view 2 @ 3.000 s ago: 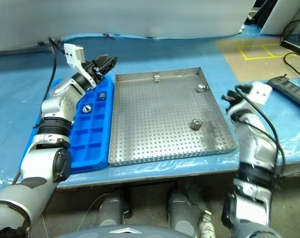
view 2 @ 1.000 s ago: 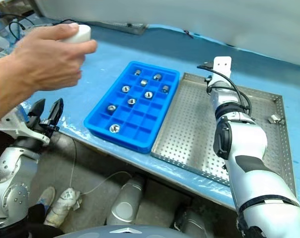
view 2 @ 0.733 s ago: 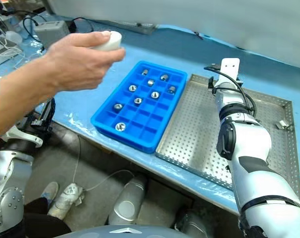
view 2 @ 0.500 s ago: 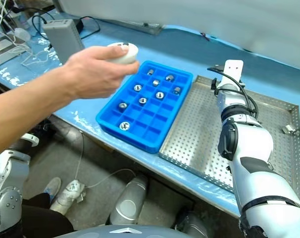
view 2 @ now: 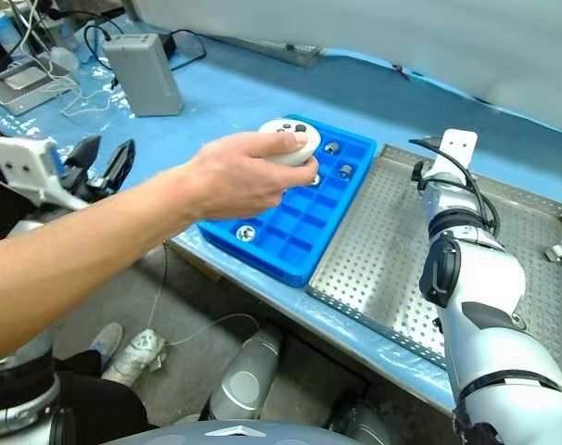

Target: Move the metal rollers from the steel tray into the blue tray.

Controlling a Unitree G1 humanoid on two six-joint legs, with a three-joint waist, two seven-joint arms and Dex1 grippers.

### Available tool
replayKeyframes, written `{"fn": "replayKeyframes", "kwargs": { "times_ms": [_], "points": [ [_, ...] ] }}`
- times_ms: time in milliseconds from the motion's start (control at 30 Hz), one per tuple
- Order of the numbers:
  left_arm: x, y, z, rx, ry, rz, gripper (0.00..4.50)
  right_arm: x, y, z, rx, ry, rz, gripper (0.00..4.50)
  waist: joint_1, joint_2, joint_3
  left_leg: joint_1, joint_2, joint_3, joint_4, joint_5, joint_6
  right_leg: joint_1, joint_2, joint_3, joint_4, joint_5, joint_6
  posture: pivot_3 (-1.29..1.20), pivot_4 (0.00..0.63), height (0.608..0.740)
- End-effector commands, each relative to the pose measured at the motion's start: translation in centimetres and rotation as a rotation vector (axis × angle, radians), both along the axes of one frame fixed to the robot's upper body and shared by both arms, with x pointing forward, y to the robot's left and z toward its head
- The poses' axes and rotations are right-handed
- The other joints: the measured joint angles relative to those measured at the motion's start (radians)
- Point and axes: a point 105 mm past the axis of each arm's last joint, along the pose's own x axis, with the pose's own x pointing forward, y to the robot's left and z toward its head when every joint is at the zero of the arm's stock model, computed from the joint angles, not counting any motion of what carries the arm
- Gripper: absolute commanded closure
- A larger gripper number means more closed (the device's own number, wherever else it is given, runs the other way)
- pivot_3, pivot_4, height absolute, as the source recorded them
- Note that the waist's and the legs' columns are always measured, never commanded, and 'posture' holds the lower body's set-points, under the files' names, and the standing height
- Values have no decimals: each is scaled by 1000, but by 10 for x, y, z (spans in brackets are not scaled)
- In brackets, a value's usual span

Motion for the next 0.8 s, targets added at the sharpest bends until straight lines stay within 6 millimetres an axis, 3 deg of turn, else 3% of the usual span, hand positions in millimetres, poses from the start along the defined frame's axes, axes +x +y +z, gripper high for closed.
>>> {"fn": "replayKeyframes", "kwargs": {
  "times_ms": [33, 367, 800],
  "points": [
    [10, -16, 12, 31, -38, -59, 1689, -2, -10, 9, -7, -23, -26, 60, -2, 0, 0, -1, -1, 0, 0, 0, 0, -1, 0, 1, 1, 0, 0, 854, 150, 740],
    [30, -51, 9, 40, -14, -164, 1689, -5, -19, 15, 8, -44, -63, 60, -17, 0, 0, -2, -1, 0, 1, 1, -1, -3, 1, 2, 1, 0, 0, 845, 150, 740],
    [38, -71, 15, 14, -27, -221, 1689, -9, -29, 18, 58, -60, -108, 60, -14, 0, 0, -2, -1, 0, 2, 1, -1, -3, 0, 2, 2, 1, -1, 855, 150, 740]
  ]
}}
